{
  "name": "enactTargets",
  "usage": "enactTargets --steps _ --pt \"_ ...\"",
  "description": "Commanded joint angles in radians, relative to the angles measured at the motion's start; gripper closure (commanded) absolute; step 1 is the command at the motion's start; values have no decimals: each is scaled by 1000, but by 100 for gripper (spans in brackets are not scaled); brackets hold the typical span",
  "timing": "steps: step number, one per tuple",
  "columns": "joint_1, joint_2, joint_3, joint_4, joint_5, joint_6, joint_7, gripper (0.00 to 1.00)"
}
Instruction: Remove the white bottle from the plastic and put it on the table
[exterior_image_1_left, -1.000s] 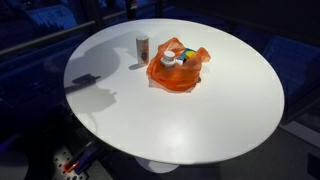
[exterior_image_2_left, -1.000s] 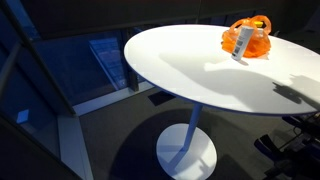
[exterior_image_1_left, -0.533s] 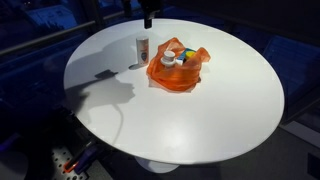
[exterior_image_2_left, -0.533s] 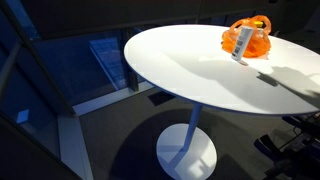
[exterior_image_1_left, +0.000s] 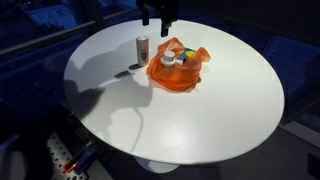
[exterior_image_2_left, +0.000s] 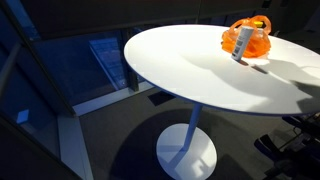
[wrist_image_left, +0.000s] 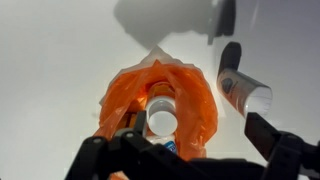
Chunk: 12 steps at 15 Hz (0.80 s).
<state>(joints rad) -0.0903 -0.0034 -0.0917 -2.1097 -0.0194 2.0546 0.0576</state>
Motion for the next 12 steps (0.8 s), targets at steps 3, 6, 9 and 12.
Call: enactTargets --steps 3,6,9,12 --pt "-30 56 -28 59 -5 -9 9 0" --pt "-36 61 -35 67 -8 -18 13 0" --pt "-35 53 -33 41 0 -2 0 0" --pt "-36 47 -37 35 -31 10 22 0"
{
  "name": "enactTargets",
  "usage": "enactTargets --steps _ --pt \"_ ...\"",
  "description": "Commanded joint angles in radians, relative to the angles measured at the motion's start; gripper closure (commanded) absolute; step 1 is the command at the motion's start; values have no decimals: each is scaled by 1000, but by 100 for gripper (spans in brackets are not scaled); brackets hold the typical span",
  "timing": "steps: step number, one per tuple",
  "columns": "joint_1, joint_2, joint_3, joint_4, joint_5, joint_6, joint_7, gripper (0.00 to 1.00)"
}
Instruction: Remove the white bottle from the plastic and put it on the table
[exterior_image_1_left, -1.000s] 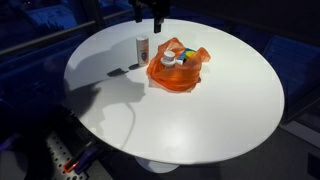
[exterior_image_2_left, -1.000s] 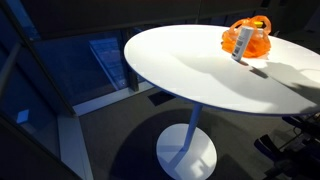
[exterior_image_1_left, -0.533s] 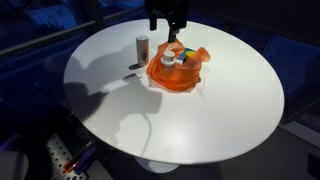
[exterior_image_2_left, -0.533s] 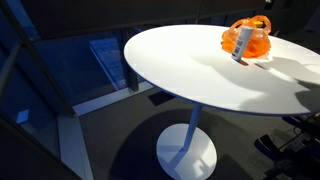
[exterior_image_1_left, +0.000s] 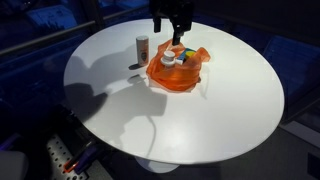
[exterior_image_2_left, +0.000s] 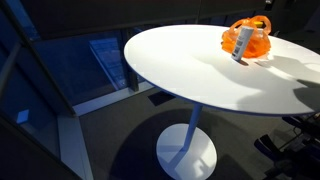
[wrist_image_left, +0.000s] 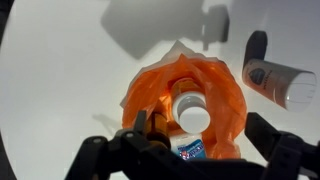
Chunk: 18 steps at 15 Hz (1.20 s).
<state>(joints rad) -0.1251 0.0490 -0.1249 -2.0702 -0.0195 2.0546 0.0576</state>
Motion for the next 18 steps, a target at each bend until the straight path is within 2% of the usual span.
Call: enactTargets --steps 1,10,18 --pt "-2 -5 -6 -7 -44 13 28 0" --pt "-12 34 -29 -16 -146 106 80 0" --pt "4 121 -31 4 -179 179 131 0"
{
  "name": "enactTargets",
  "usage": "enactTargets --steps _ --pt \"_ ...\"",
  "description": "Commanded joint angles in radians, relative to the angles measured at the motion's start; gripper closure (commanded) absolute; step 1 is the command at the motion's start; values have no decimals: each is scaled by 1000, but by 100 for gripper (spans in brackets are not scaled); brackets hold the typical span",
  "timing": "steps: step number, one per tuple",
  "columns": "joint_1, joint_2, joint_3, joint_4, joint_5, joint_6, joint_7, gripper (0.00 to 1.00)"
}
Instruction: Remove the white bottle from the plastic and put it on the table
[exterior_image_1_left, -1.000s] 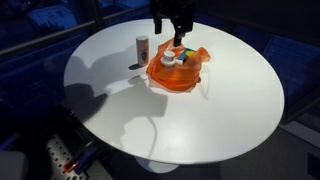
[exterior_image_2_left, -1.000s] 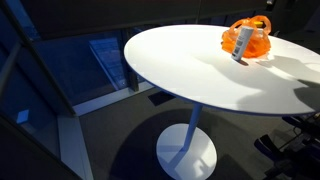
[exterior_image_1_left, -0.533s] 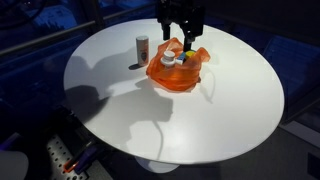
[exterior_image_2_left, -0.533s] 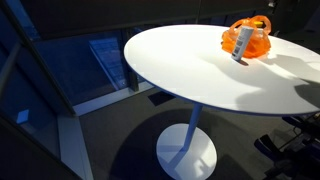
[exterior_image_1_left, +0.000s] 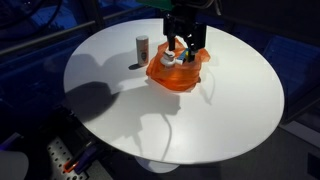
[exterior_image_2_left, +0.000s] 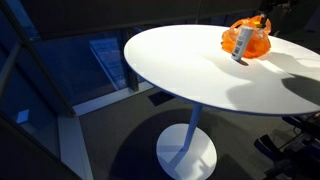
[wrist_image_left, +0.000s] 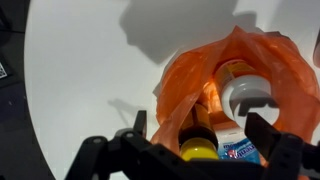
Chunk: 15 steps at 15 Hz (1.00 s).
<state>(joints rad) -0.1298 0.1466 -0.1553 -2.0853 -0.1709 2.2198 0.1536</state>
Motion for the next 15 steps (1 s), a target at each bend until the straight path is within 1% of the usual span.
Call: enactTargets --steps 1,15 --pt "12 28 0 22 -28 15 36 0" --pt "69 37 15 24 -55 35 58 0"
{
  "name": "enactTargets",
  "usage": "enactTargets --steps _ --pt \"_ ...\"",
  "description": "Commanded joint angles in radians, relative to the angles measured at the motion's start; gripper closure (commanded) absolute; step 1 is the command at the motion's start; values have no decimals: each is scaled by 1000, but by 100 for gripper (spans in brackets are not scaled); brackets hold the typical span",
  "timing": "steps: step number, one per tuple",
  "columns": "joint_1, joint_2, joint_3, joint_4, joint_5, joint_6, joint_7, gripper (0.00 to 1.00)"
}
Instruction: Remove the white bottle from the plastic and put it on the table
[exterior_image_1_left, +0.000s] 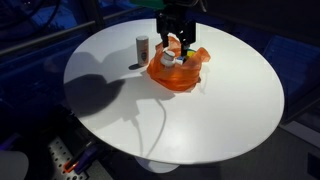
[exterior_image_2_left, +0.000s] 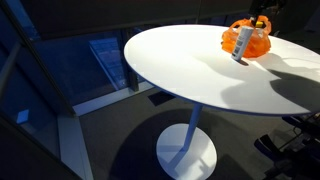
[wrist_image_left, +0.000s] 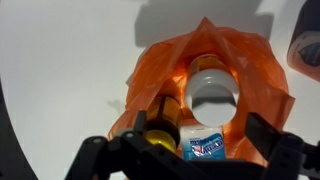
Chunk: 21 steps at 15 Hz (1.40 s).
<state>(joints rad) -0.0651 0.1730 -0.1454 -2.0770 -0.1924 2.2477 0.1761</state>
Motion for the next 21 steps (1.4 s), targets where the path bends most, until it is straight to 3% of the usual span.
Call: enactTargets --steps 1,9,10,11,16,18,21 --pt "6 15 6 16 -38 10 38 0" --pt "12 49 12 22 -27 16 26 0" --pt "12 51 12 22 -27 14 26 8" --pt "13 51 12 21 -25 11 24 26" --pt "12 24 9 19 -27 -6 22 69" --pt "11 2 9 15 -24 -19 18 80" --pt "11 -41 10 6 -28 -37 19 80"
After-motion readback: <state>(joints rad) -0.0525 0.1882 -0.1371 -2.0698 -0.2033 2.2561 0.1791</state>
